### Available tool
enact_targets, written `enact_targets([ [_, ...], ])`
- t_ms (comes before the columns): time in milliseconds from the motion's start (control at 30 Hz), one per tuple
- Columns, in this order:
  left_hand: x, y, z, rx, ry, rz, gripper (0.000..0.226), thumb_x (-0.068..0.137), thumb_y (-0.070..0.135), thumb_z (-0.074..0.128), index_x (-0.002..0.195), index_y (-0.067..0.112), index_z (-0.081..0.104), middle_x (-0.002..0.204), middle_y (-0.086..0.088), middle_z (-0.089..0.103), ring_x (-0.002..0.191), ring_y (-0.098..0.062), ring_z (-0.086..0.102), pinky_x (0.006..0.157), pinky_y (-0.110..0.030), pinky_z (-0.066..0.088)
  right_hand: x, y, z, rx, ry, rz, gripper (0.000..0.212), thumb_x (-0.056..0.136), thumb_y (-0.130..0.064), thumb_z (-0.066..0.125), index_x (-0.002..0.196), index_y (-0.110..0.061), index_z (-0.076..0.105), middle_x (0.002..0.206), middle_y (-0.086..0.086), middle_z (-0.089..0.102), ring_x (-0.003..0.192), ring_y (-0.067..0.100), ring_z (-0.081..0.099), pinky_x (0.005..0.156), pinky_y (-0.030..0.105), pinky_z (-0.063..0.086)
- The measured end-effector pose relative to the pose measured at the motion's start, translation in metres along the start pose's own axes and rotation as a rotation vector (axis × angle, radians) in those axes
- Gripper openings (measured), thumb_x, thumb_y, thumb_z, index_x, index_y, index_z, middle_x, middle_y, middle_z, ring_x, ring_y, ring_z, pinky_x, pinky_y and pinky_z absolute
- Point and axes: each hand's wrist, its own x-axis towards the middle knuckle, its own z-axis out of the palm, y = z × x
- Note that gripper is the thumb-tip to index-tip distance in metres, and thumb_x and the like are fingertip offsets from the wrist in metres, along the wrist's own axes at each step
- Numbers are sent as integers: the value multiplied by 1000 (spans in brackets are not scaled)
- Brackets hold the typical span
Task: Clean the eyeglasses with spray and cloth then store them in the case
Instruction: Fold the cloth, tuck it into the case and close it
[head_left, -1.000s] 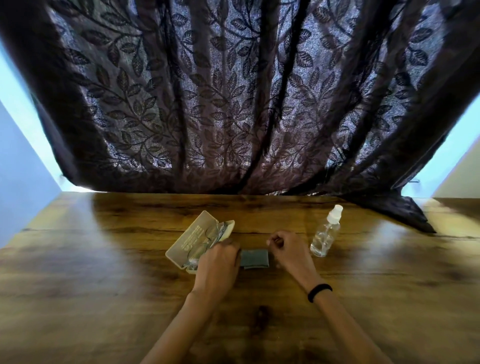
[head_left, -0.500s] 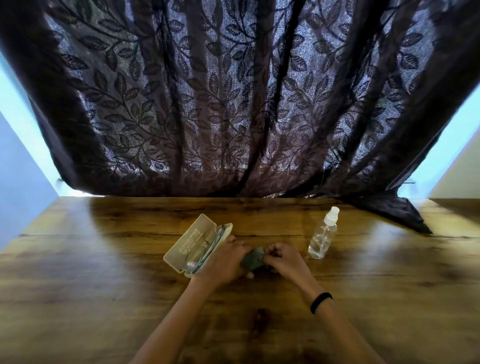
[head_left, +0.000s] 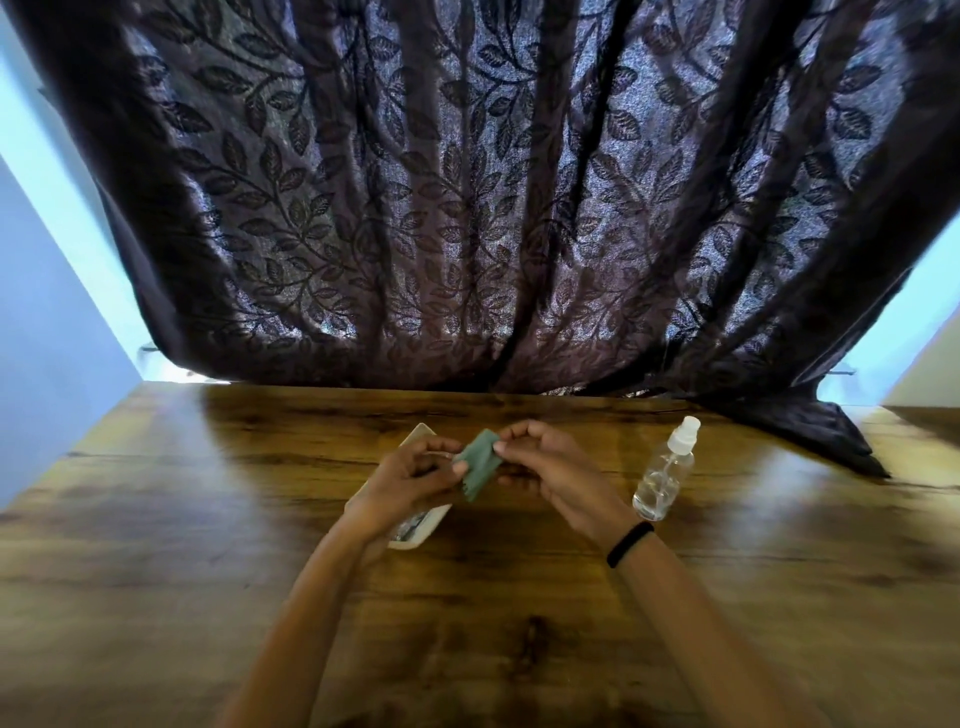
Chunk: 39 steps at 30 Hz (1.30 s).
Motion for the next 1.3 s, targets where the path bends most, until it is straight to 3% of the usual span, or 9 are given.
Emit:
enact_targets([
  [200,-6,-3,-30,153,250,-22,21,79,6,66,99,7,60,91,-17,68,65,-13,69,49,-17,52,33,-2,40,-420,-7,-90,10,85,-9,62,92,-2,63,82,4,62,67,8,61,57,16,54],
  [333,1,-13,-35,497,399,32,13,80,12,67,90,16,59,80,-1,67,56,-1,65,45,-12,48,50,9,50,-780,63,-144,12,83,-19,65,88,-8,67,89,8,68,75,15,62,70,34,56],
  [433,6,-19,-37,668,460,86,13,80,10,66,90,14,60,84,-3,67,59,-5,64,48,-16,50,56,15,52,-916,81,-181,13,83,-24,66,86,-12,69,93,5,70,77,13,61,66,29,53],
  [567,12,-22,-33,815,507,73,12,81,9,65,92,11,62,90,-7,67,68,-12,61,54,-21,50,59,18,54,-972,91,-201,15,83,-24,65,86,-11,71,93,5,72,73,10,59,62,23,47],
  [767,10,-27,-32,981,433,41,18,84,11,61,102,11,62,99,-8,66,55,0,51,38,-8,42,59,28,50,-1004,98,-192,18,82,-26,66,88,-10,71,91,6,72,81,15,65,72,31,55],
  [900,3,-22,-30,1047,544,244,15,81,14,65,96,15,65,92,-3,69,59,2,50,36,-8,37,58,31,46,-972,96,-183,16,81,-27,67,87,-12,70,90,4,72,75,9,60,66,26,52],
  [1000,8,-23,-41,1133,733,417,13,76,15,69,88,17,68,89,-3,68,74,-11,51,51,-10,27,56,32,41,-944,95,-190,12,81,-25,67,87,-16,66,92,2,70,74,5,55,61,18,45],
  [1200,20,-27,-75,435,264,-217,37,90,44,46,105,13,60,97,-9,68,75,-13,66,52,-18,49,53,27,38,-957,22,-201,23,87,-27,59,104,-13,62,109,9,59,98,21,57,86,38,50],
  [1300,17,-27,-77,184,167,-334,44,89,44,48,117,12,53,102,-12,66,78,-17,67,53,-23,52,52,25,39,-998,-24,-201,28,88,-31,57,110,-14,61,112,10,57,102,24,56,88,40,50],
])
